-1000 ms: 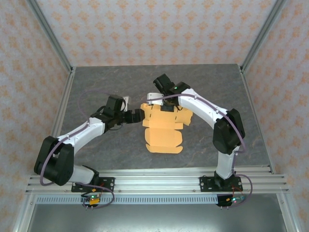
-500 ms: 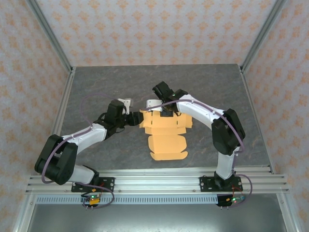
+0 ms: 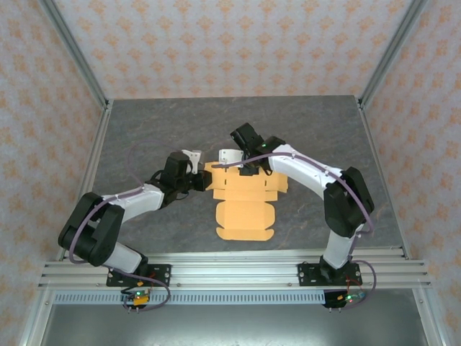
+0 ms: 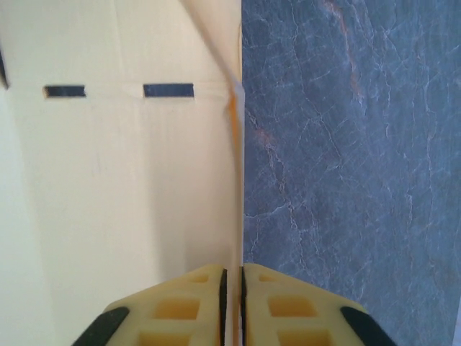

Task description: Fold the paper box

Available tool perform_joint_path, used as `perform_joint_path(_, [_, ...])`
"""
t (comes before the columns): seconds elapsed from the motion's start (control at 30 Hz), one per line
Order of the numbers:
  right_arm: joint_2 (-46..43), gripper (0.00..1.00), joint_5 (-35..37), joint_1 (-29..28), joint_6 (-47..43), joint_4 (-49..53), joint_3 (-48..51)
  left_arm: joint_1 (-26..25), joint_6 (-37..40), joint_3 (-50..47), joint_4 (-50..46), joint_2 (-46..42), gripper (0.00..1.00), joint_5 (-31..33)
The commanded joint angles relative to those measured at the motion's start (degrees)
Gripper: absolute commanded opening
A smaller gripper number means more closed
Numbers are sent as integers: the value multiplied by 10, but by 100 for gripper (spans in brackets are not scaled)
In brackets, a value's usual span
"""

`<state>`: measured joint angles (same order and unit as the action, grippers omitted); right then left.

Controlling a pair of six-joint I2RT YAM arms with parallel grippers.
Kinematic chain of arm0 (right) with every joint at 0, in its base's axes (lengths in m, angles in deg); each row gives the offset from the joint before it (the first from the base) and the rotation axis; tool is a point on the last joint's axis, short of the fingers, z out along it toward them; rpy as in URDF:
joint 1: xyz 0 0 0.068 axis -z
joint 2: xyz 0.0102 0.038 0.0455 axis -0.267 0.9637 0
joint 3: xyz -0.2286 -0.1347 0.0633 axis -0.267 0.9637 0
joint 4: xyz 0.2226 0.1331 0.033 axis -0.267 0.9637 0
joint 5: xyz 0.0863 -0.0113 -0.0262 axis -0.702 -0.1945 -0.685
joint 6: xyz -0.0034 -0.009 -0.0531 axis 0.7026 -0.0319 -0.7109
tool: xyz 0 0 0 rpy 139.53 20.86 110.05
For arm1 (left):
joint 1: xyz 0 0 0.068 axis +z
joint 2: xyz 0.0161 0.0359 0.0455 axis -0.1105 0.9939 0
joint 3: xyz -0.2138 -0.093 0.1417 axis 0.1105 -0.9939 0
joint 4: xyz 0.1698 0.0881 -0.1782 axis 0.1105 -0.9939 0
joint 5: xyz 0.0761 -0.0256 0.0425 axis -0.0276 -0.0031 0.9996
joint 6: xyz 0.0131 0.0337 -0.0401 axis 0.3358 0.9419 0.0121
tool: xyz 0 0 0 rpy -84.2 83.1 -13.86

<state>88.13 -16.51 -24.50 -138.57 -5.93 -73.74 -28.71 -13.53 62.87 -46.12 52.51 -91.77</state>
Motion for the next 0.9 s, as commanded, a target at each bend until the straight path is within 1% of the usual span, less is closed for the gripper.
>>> perform_joint_path(0.0, [-36,26,-10,-2,17,4,12,-8,15,-1,63,0,7,-17])
perform_joint_path(0.03, [-40,40,-18,-1,28,19,9,-9,17,-10,82,-7,6,-17])
perform_joint_path(0.07, [-40,47,-31,2,35,52,-4,-10,21,-16,96,-13,6,-14])
perform_joint_path(0.13, [-35,49,-55,12,70,133,-52,-15,45,-26,116,-31,5,-3])
perform_joint_path(0.2, [-39,49,-97,31,97,186,-85,-22,78,-31,125,-44,4,7])
perform_joint_path(0.3, [-74,51,-139,57,117,189,-73,-26,117,-33,131,-46,5,12])
perform_joint_path(0.4, [-104,61,-155,84,142,165,-56,-27,129,-43,170,-39,4,11])
perform_joint_path(0.47, [-116,62,-157,96,144,154,-46,-31,138,-48,196,-38,3,13])
perform_joint_path(0.6, [-111,61,-133,100,111,160,-44,-44,188,-43,201,-38,2,9])
perform_joint_path(0.7, [-90,60,-138,110,98,197,-69,-45,192,-45,214,-33,1,9])
perform_joint_path(0.73, [-85,60,-139,117,110,202,-79,-46,192,-46,217,-32,1,9])
perform_joint_path(0.8, [-76,62,-160,144,172,206,-111,-46,192,-46,214,-33,1,12])
perform_joint_path(0.83, [-75,68,-170,156,199,210,-122,-46,191,-45,208,-33,1,16])
perform_joint_path(0.87, [-79,73,-159,164,242,194,-125,-46,186,-42,201,-35,1,26])
